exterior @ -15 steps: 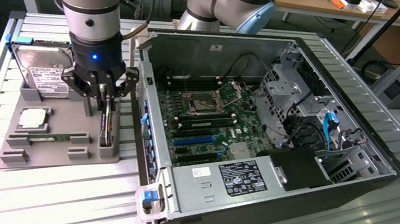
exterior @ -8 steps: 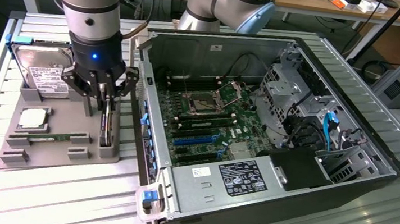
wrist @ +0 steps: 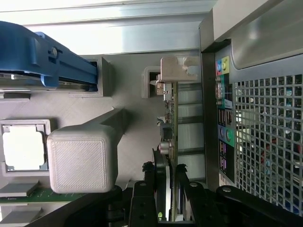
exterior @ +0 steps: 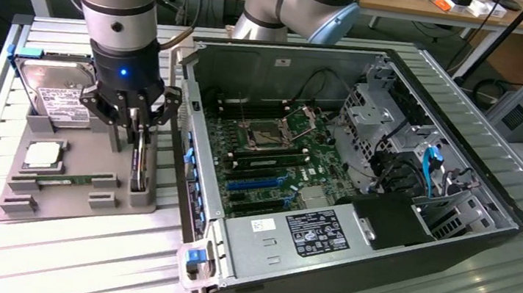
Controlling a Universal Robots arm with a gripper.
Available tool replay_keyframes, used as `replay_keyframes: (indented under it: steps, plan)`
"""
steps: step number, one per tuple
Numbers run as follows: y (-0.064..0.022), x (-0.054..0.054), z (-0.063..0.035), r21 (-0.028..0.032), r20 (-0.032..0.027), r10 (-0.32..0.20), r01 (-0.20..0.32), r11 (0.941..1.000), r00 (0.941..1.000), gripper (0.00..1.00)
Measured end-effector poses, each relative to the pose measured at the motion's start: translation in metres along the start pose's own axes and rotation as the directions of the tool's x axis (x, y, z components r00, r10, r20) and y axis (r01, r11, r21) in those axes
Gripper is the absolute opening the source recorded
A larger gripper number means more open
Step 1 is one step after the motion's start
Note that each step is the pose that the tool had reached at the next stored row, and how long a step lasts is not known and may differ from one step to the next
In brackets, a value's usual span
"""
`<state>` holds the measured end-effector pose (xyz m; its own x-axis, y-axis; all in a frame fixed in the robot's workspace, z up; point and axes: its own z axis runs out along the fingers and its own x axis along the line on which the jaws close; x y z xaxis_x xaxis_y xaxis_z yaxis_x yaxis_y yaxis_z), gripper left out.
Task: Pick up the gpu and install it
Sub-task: 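Pick up the gpu and move the gpu toward the slot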
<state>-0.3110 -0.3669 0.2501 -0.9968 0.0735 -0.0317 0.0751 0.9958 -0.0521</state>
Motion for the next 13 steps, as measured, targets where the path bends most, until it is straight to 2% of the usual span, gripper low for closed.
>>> replay_keyframes:
  steps: [13]
  plan:
    - [-0.0001, -0.0001, -0.0024, 0.0001, 0.0, 0.0, 0.0, 1.0, 1.0, 0.29]
